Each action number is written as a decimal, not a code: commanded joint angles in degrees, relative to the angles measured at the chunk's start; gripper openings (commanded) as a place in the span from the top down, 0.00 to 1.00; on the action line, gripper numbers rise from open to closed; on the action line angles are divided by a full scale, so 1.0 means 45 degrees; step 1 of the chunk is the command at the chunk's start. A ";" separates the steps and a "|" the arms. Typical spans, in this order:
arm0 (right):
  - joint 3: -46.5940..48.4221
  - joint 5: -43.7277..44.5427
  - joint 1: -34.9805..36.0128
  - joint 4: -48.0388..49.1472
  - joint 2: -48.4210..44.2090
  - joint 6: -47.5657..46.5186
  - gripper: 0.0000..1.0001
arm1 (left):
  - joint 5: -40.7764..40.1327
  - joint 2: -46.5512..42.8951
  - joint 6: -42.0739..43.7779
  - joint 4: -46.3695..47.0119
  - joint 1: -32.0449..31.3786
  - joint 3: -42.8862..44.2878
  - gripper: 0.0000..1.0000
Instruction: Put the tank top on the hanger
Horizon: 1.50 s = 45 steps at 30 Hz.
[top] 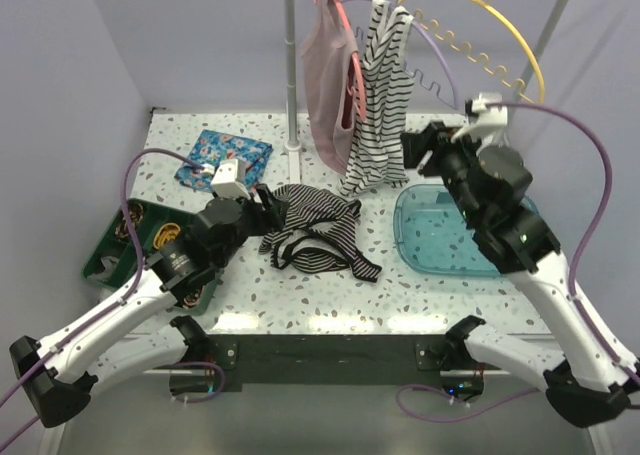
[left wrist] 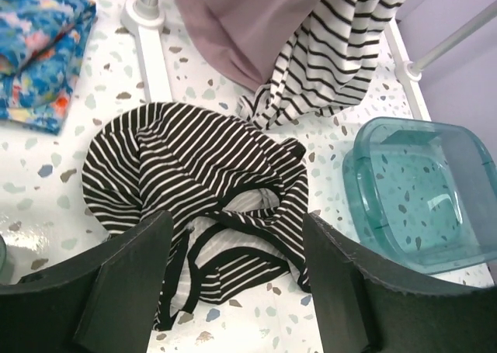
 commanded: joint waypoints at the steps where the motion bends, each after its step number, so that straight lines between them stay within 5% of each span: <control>1: 0.2543 -0.2156 -0.2566 0.0238 0.2774 -0.1522 0.39 | 0.0028 -0.0178 0.1347 -0.0232 0.0008 0.1218 0.27; 11: 0.6451 -0.3196 -0.5097 0.1997 0.5472 -0.2146 0.35 | -0.0071 -0.0803 0.2441 -0.0799 0.0008 0.1610 0.23; 19: 0.7194 -0.3665 -0.6836 0.2972 0.5807 -0.1931 0.32 | 0.0340 -0.0686 0.2891 -0.0799 0.0008 0.1610 0.21; 29: 0.9324 -0.7744 -1.0212 0.3479 0.8267 0.0821 0.30 | 0.0770 -0.0608 0.3048 -0.0779 0.0008 0.1278 0.20; 39: 1.0946 -1.0753 -1.0978 0.3520 1.0436 0.1800 0.24 | 0.0692 -0.0589 0.3048 -0.0642 0.0008 0.0927 0.20; 45: 0.9643 -1.1634 -1.0978 0.3539 1.0166 0.1839 0.24 | 0.0633 -0.0589 0.3048 -0.0643 0.0008 0.0907 0.20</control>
